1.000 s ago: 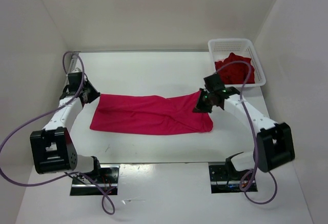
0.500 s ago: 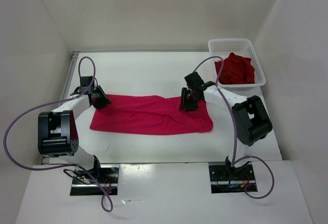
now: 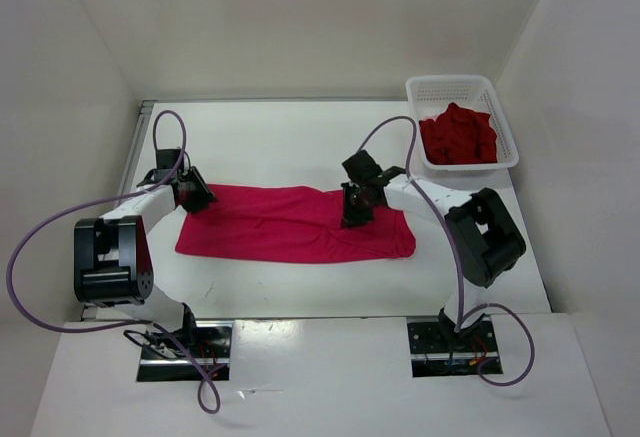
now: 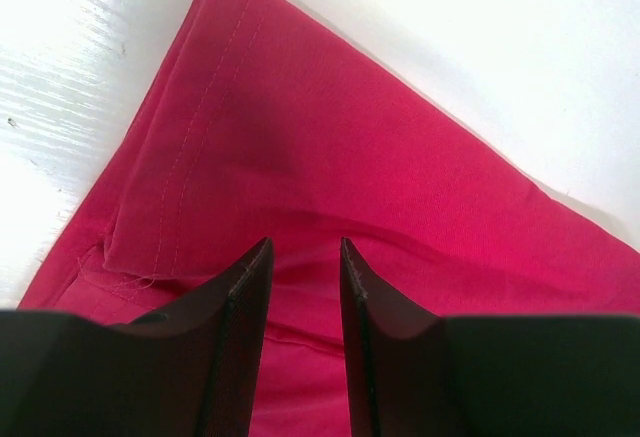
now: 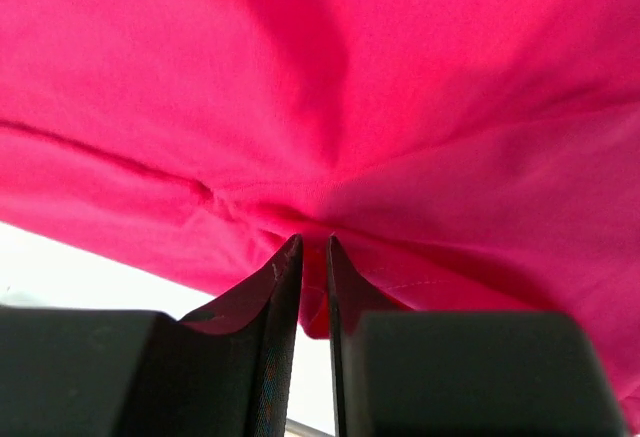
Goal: Fold and stack the t-shirts
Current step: Fold the other side of the tshirt into a rectangle
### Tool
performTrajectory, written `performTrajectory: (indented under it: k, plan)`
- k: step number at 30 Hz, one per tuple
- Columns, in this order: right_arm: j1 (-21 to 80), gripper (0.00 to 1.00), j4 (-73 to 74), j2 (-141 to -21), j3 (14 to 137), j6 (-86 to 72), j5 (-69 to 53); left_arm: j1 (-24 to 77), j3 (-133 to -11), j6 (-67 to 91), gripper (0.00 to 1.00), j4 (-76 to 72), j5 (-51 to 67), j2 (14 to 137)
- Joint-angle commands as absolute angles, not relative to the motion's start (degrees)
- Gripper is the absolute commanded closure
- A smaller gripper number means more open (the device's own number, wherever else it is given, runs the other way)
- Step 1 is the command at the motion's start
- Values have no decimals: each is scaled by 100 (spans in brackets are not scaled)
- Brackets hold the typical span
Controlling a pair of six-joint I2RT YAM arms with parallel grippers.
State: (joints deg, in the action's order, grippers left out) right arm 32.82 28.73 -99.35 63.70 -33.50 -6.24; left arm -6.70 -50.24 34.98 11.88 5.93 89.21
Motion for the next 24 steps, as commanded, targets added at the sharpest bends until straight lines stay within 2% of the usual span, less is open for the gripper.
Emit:
performTrajectory:
  k: [1,4,9,11,13,15,17,18,19,22,24]
  plan:
    - [3472,80,2892,-9581,6179,-3577,-676,-677,-4975,3595,59,1011,668,8745]
    - [3665,80,2892,-9510,5933,-3840,-931,-677,-4975,3595,59,1011,668,8745]
    - [3885,73,2882,-9448,5994,-3920,-1362,-677,-5045,3595,59,1072,616,8745]
    - [3885,69,3058,-9396,6213,-3850,-1362,-677,-5211,3533,59,1134,493,8675]
    - [3885,59,3383,-9248,6415,-3710,-1258,-677,-5317,3472,59,1187,344,8500]
    - [3736,54,3611,-9141,6731,-3464,-1196,-677,-5518,3349,56,1248,89,8499]
    - [3316,54,3612,-9079,6951,-3262,-1248,-677,-5686,3279,51,1248,-17,8551]
    - [3174,57,3612,-9079,7013,-3209,-1248,-677,-5756,3226,48,1248,-70,8700]
    - [3042,68,3612,-9079,7118,-3156,-1248,-677,-5826,3226,44,1248,-70,8788]
    - [2620,86,3139,-9079,7119,-3050,-1003,-677,-5959,3173,43,1301,245,9008]
    - [2409,89,2971,-9219,7119,-3050,-905,-624,-5731,3312,44,1169,377,8956]
